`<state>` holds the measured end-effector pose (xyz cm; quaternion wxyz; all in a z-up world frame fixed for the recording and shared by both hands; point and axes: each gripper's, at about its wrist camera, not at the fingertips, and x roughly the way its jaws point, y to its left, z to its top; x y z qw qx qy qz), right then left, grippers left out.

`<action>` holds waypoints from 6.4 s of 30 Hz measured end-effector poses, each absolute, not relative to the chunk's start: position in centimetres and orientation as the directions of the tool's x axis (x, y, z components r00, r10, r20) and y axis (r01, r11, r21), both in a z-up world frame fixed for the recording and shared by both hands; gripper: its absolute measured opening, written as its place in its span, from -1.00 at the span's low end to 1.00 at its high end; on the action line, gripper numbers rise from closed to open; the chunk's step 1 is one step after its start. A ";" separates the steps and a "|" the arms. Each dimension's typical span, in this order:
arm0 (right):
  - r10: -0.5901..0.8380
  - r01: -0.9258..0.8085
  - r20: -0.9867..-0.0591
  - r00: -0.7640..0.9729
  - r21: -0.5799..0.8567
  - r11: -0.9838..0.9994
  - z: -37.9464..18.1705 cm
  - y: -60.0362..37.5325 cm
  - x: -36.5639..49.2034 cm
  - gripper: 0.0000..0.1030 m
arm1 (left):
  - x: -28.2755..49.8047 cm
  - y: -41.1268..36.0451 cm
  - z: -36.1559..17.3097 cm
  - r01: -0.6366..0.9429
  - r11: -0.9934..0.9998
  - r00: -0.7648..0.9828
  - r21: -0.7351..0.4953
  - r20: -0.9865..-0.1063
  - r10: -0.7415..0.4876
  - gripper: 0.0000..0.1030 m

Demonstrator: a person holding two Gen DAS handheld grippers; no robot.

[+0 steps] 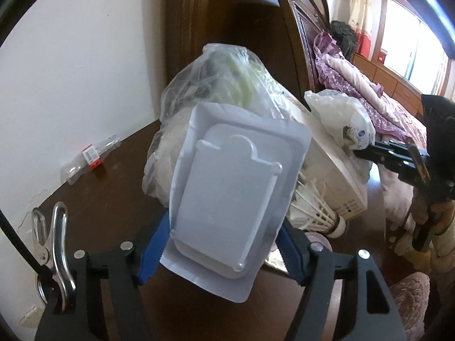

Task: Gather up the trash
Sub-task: 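Carry the white tray and printed paper bag down over the red bucket, then open both tools to drop the tray and paper bag into the bucket, then raise both tools from the bucket back to the nightstand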

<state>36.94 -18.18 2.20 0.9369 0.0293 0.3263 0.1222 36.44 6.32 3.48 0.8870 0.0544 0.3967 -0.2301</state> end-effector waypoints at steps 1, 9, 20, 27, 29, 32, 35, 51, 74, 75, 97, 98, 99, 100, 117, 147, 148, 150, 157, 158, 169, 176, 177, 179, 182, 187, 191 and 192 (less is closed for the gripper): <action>0.246 -0.205 -0.600 0.761 0.136 0.969 2.3 -18.3 36.9 -0.69 | 36.0 6.4 3.7 0.446 0.891 0.584 -0.084 -0.727 -0.362 0.44; 0.259 -0.188 -0.567 0.782 0.182 0.965 3.8 -19.0 34.9 -0.76 | 33.7 6.2 5.1 0.390 0.918 0.622 -0.075 -0.713 -0.323 0.44; 0.278 -0.211 -0.494 0.823 0.188 0.959 6.8 -19.5 30.8 -0.79 | 30.0 5.6 7.3 0.378 0.921 0.635 -0.097 -0.697 -0.334 0.44; 0.302 -0.224 -0.482 0.823 0.214 0.951 7.5 -19.4 27.9 -0.79 | 27.5 5.3 8.0 0.368 0.923 0.622 -0.117 -0.706 -0.338 0.44; 0.313 -0.229 -0.479 0.820 0.228 0.946 7.6 -19.4 26.9 -0.79 | 26.6 5.0 8.3 0.372 0.921 0.620 -0.120 -0.706 -0.342 0.44; 0.316 -0.230 -0.475 0.822 0.230 0.946 7.9 -19.5 25.1 -0.79 | 25.2 4.5 8.9 0.381 0.917 0.616 -0.121 -0.706 -0.349 0.44; 0.323 -0.234 -0.468 0.822 0.239 0.942 8.2 -19.6 23.2 -0.79 | 23.7 3.9 9.4 0.392 0.913 0.612 -0.116 -0.708 -0.353 0.44; 0.330 -0.236 -0.461 0.824 0.251 0.939 8.9 -20.5 12.3 -0.79 | 16.3 -0.2 9.3 0.465 0.875 0.572 -0.136 -0.707 -0.415 0.44; 0.313 -0.128 -0.536 0.784 0.354 0.927 1.5 -23.7 5.5 -0.79 | 8.0 -8.6 3.1 0.533 0.832 0.496 -0.154 -0.739 -0.455 0.44; 0.311 -0.119 -0.542 0.781 0.360 0.925 0.9 -23.9 5.3 -0.79 | 7.9 -8.8 2.5 0.529 0.833 0.490 -0.164 -0.742 -0.457 0.44; 0.235 0.084 -0.714 0.659 0.381 0.921 -10.9 -25.6 5.7 -0.79 | 7.0 -13.8 -12.1 0.530 0.831 0.361 -0.169 -0.842 -0.402 0.44; 0.235 0.096 -0.722 0.651 0.386 0.918 -11.5 -25.8 5.9 -0.79 | 7.1 -14.0 -12.7 0.528 0.833 0.354 -0.165 -0.849 -0.393 0.44; 0.234 0.109 -0.730 0.641 0.390 0.914 -12.1 -26.0 6.1 -0.79 | 7.3 -14.1 -13.3 0.526 0.835 0.348 -0.162 -0.855 -0.385 0.44; 0.236 0.122 -0.739 0.631 0.395 0.911 -12.7 -26.2 6.3 -0.79 | 7.5 -14.2 -13.9 0.523 0.837 0.344 -0.159 -0.859 -0.378 0.44; 0.222 0.243 -0.830 0.512 0.388 0.889 -19.1 -27.5 9.3 -0.79 | 9.5 -15.1 -20.9 0.484 0.852 0.218 -0.201 -0.915 -0.340 0.45; 0.199 0.298 -0.847 0.493 0.379 0.876 -21.2 -28.5 10.9 -0.78 | 9.7 -15.7 -24.6 0.472 0.865 0.177 -0.170 -0.943 -0.281 0.70; 0.200 0.299 -0.846 0.495 0.382 0.875 -21.2 -28.5 10.9 -0.78 | 9.8 -15.6 -24.5 0.466 0.867 0.180 -0.174 -0.941 -0.286 0.77; 0.203 0.296 -0.843 0.498 0.385 0.874 -21.0 -29.1 10.4 -0.75 | 9.8 -15.4 -24.5 0.460 0.869 0.187 -0.183 -0.937 -0.296 0.78; 0.215 0.271 -0.833 0.509 0.393 0.879 -20.7 -28.7 10.2 -0.51 | 9.7 -14.9 -24.1 0.466 0.866 0.192 -0.184 -0.934 -0.301 0.78; 0.212 0.272 -0.832 0.512 0.391 0.879 -20.7 -28.6 10.2 -0.44 | 9.7 -15.1 -24.1 0.467 0.865 0.191 -0.184 -0.934 -0.302 0.78; 0.228 0.235 -0.818 0.528 0.398 0.887 -19.4 -27.9 9.4 -0.42 | 8.9 -15.8 -22.4 0.486 0.856 0.204 -0.180 -0.928 -0.311 0.78; 0.234 0.169 -0.803 0.548 0.380 0.909 -18.7 -27.2 8.8 -0.41 | 9.6 -15.3 -21.7 0.457 0.861 0.152 -0.223 -0.935 -0.322 0.78; 0.232 0.163 -0.802 0.550 0.376 0.912 -18.6 -27.1 8.7 -0.41 | 9.8 -15.3 -21.4 0.453 0.862 0.154 -0.228 -0.932 -0.328 0.78; 0.222 0.141 -0.802 0.554 0.353 0.925 -18.1 -26.9 8.5 -0.41 | 10.0 -15.3 -20.2 0.453 0.863 0.182 -0.222 -0.925 -0.334 0.78; 0.192 0.109 -0.794 0.577 0.308 0.945 -16.7 -26.6 8.1 -0.40 | 10.2 -15.2 -18.3 0.449 0.870 0.235 -0.205 -0.912 -0.336 0.78; 0.183 0.088 -0.760 0.624 0.301 0.949 -14.2 -26.3 6.9 -0.40 | 10.0 -14.8 -15.5 0.427 0.872 0.278 -0.239 -0.883 -0.379 0.78; 0.184 0.077 -0.725 0.664 0.311 0.947 -11.9 -25.8 6.4 -0.40 | 9.6 -13.9 -13.4 0.420 0.881 0.322 -0.215 -0.873 -0.367 0.78; 0.186 0.074 -0.717 0.672 0.314 0.946 -11.4 -25.9 6.5 -0.40 | 9.5 -13.6 -12.8 0.415 0.884 0.330 -0.216 -0.870 -0.367 0.78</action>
